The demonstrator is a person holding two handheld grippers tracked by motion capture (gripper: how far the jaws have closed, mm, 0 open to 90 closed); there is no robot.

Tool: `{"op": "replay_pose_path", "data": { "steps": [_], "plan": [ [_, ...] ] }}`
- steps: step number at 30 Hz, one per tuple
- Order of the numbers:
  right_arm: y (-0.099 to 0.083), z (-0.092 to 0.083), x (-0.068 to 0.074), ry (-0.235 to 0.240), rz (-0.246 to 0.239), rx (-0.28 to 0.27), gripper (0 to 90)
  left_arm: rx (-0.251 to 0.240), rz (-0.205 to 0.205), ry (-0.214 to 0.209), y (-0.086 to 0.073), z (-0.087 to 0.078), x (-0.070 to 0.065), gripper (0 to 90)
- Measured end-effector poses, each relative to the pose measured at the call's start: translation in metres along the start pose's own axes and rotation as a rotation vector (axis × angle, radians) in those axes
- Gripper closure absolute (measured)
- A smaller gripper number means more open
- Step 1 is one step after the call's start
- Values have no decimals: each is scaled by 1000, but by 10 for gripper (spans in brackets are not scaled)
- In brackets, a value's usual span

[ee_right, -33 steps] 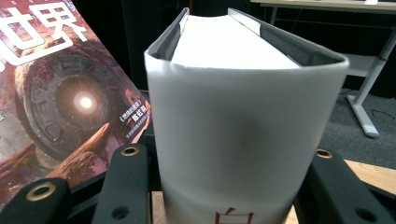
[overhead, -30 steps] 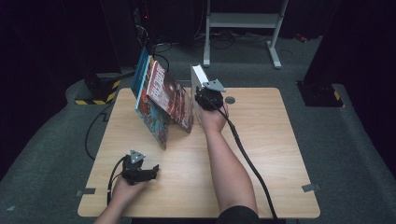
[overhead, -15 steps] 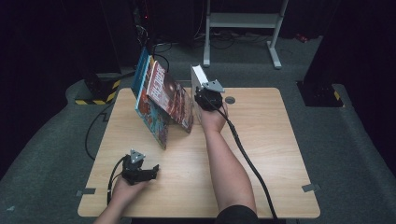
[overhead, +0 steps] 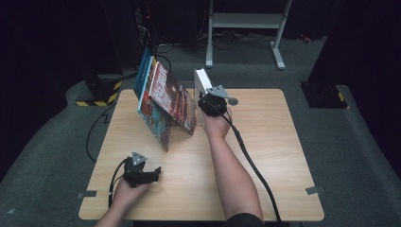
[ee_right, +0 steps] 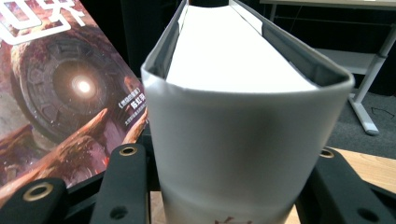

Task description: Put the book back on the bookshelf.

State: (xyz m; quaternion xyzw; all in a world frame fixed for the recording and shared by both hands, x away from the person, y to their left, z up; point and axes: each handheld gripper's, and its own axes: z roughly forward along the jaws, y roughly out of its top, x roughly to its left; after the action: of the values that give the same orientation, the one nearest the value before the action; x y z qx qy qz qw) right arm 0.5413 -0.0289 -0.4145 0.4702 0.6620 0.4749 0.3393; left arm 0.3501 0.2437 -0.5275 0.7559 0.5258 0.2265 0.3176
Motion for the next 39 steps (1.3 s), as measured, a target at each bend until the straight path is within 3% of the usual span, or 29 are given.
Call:
{"op": "replay_pose_path", "data": {
  "steps": [12, 18, 24, 33, 39],
  "plan": [
    [-1, -3, -2, 8, 16, 18, 516, 1, 0, 1, 0, 0, 0, 129],
    [10, -6, -4, 25, -9, 36, 431, 1, 9, -4, 1, 1, 0, 130],
    [18, -7, -3, 7, 9, 46, 534, 0, 9, -4, 1, 0, 0, 130],
    [17, -6, 4, -25, -24, 11, 546, -1, 13, -7, 1, 1, 0, 130],
    [18, -2, 2, -31, -11, 1, 547, -2, 14, -7, 1, 1, 0, 130]
  ]
}}
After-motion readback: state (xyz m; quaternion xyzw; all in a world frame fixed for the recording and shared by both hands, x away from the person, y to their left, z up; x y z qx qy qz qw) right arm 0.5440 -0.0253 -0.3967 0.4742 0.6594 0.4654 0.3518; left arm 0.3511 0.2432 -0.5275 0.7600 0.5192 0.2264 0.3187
